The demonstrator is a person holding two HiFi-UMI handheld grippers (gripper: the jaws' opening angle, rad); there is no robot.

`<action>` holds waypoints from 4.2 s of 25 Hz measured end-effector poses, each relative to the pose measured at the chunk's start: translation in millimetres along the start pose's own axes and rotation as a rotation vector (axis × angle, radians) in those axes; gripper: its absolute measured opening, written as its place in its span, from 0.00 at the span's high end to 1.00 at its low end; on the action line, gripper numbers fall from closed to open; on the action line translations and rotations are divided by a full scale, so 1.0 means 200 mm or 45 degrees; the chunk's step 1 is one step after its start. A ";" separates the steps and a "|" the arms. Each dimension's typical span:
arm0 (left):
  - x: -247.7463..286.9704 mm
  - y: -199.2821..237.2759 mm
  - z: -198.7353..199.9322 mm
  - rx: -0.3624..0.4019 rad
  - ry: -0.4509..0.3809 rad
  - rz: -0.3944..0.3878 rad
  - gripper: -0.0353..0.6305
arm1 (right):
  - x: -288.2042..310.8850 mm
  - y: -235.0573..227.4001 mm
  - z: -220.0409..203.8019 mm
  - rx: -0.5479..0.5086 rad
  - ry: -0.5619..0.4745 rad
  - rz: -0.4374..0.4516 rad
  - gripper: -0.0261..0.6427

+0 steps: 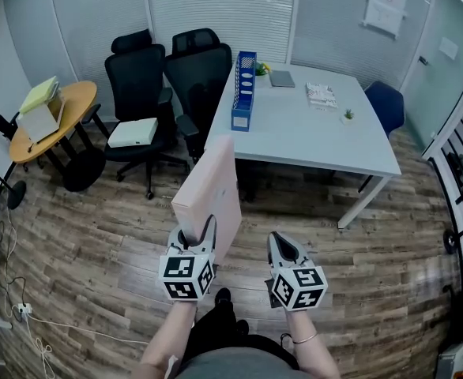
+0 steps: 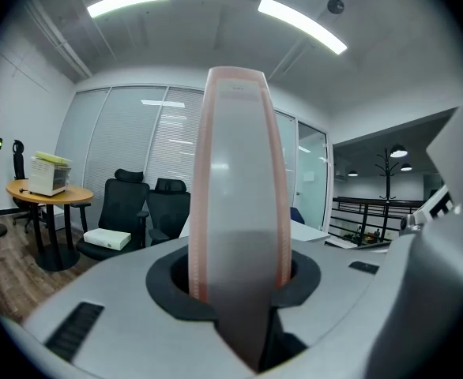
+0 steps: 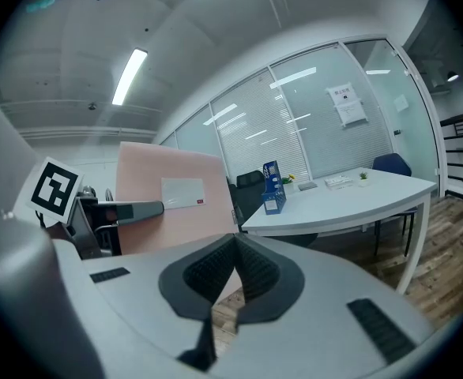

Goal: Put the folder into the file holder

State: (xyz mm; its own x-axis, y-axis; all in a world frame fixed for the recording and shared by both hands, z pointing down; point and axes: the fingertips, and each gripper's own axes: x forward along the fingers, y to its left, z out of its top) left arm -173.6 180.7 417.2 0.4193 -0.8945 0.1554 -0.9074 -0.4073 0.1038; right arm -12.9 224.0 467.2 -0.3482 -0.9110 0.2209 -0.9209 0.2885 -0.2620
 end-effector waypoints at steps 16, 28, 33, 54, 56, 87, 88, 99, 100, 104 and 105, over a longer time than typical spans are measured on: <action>0.82 0.26 0.36 0.004 -0.091 -0.071 0.74 | 0.72 -0.38 0.25 0.061 0.010 -0.080 0.95; 1.24 0.41 0.88 0.068 -0.293 -0.137 0.74 | 1.15 -0.54 0.46 0.091 -0.020 -0.125 0.95; 1.34 0.46 1.05 0.060 -0.374 -0.129 0.74 | 1.26 -0.56 0.48 0.102 0.005 -0.120 0.95; 1.95 0.52 1.56 0.062 -0.599 0.053 0.74 | 1.79 -1.01 0.74 0.107 0.025 0.009 0.95; 2.01 0.52 1.59 0.063 -0.611 0.065 0.74 | 1.84 -1.04 0.76 0.103 0.037 0.027 0.95; 2.60 0.51 1.55 0.073 -0.535 0.165 0.74 | 2.08 -1.27 0.78 0.132 0.104 0.098 0.95; 2.61 0.51 1.53 0.070 -0.529 0.165 0.74 | 2.07 -1.27 0.78 0.134 0.107 0.096 0.95; 2.73 0.49 1.33 0.061 -0.457 0.181 0.74 | 2.03 -1.36 0.74 0.153 0.122 0.058 0.95; 2.73 0.49 1.31 0.068 -0.454 0.183 0.74 | 2.02 -1.37 0.73 0.155 0.123 0.057 0.95; 2.75 0.47 1.27 0.092 -0.452 0.195 0.74 | 2.01 -1.38 0.73 0.159 0.127 0.059 0.95; 2.75 0.46 1.27 0.095 -0.455 0.197 0.74 | 2.01 -1.39 0.72 0.159 0.127 0.060 0.95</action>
State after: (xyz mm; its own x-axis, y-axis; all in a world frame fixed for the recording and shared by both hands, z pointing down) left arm -34.6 -395.8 263.7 0.2527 -0.9489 -0.1891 -0.9642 -0.2631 0.0320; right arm 127.9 -264.9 492.7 -0.4117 -0.8618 0.2965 -0.8765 0.2853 -0.3878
